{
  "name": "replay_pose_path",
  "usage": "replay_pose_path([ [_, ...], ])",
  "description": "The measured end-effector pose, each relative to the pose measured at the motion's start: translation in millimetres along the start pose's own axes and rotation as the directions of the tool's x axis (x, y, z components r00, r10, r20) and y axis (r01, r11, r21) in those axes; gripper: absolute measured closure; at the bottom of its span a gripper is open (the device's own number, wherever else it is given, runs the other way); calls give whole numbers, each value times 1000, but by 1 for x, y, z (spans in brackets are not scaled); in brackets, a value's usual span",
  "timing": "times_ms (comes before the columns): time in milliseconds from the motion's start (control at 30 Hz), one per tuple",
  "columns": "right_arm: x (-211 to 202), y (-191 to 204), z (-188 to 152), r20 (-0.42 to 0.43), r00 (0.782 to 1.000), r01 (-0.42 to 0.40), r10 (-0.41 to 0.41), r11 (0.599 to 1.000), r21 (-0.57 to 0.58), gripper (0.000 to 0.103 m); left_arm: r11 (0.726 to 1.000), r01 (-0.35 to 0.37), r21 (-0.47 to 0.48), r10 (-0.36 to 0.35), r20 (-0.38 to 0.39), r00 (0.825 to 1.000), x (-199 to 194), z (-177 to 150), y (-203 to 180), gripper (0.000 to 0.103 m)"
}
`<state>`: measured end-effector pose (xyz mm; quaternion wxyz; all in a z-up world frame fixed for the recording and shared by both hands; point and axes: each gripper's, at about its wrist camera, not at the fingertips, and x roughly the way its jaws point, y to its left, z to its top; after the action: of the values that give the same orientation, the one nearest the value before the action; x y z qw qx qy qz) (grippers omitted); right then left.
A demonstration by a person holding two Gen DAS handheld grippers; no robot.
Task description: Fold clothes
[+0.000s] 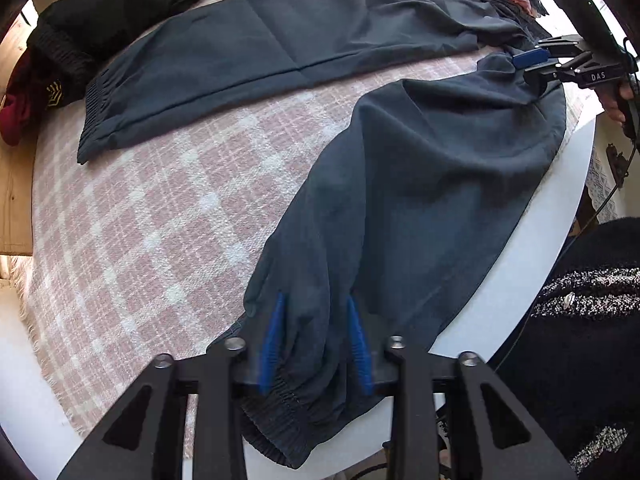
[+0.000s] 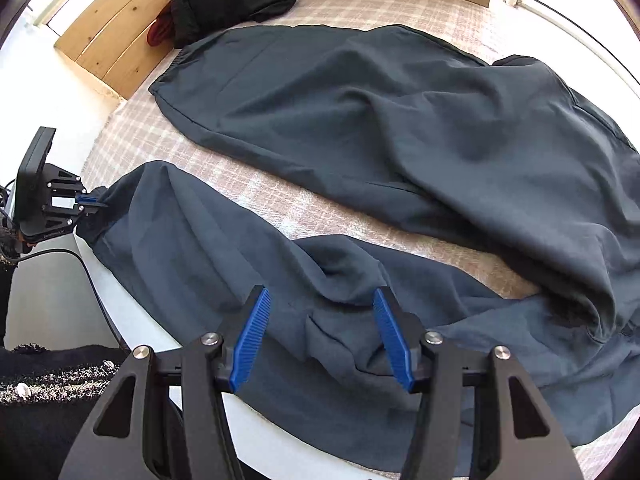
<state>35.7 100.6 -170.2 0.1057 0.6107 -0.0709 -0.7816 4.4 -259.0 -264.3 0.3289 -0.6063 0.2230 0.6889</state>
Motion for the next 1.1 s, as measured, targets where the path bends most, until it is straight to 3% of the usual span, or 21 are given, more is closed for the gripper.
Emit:
replay_pose_path([
  [33, -4, -4, -1, 11, 1000, 6, -6, 1000, 16, 50, 1000, -11, 7, 11, -3, 1000, 2, 1, -3, 103],
  [133, -18, -18, -6, 43, 999, 22, -24, 998, 66, 50, 999, -53, -5, 53, 42, 998, -21, -3, 3, 102],
  [233, -37, -36, -15, 84, 996, 26, -38, 991, 131, 50, 991, -108, -74, 115, 97, 989, -61, -14, 34, 102],
  [333, -59, -61, -28, 136, 989, 33, -65, 973, 227, 50, 958, -224, -177, 240, 75, 968, -88, -18, 75, 100],
  [400, -75, -82, -42, 172, 981, 36, -93, 951, 307, 50, 935, -296, -196, 310, 47, 950, -93, -20, 92, 82],
  [533, -106, -134, -86, 214, 948, 109, -237, 871, 479, 50, 903, -397, -163, 407, 30, 913, -100, -17, 99, 69],
  [567, -112, -151, -100, 207, 938, 134, -277, 843, 521, 50, 908, -389, -155, 401, 52, 915, -104, -10, 93, 68],
  [667, -128, -208, -143, 164, 909, 196, -382, 742, 641, 50, 950, -299, -91, 309, 141, 940, -107, 18, 54, 66],
  [767, -138, -270, -176, 130, 887, 218, -444, 649, 729, 50, 980, -191, 60, 177, 180, 968, -82, 57, -15, 62],
  [867, -137, -313, -185, 147, 882, 198, -447, 637, 745, 50, 969, -103, 223, 64, 175, 982, -47, 97, -88, 62],
  [933, -130, -333, -183, 183, 897, 139, -403, 649, 748, 50, 952, -33, 306, -15, 153, 988, -24, 120, -133, 62],
  [1033, -116, -355, -176, 244, 922, 22, -300, 671, 741, 49, 917, -17, 397, -30, 112, 993, 4, 143, -186, 62],
  [1100, -106, -360, -171, 243, 932, 9, -268, 688, 726, 48, 895, -23, 446, -22, 95, 995, 19, 156, -215, 62],
])
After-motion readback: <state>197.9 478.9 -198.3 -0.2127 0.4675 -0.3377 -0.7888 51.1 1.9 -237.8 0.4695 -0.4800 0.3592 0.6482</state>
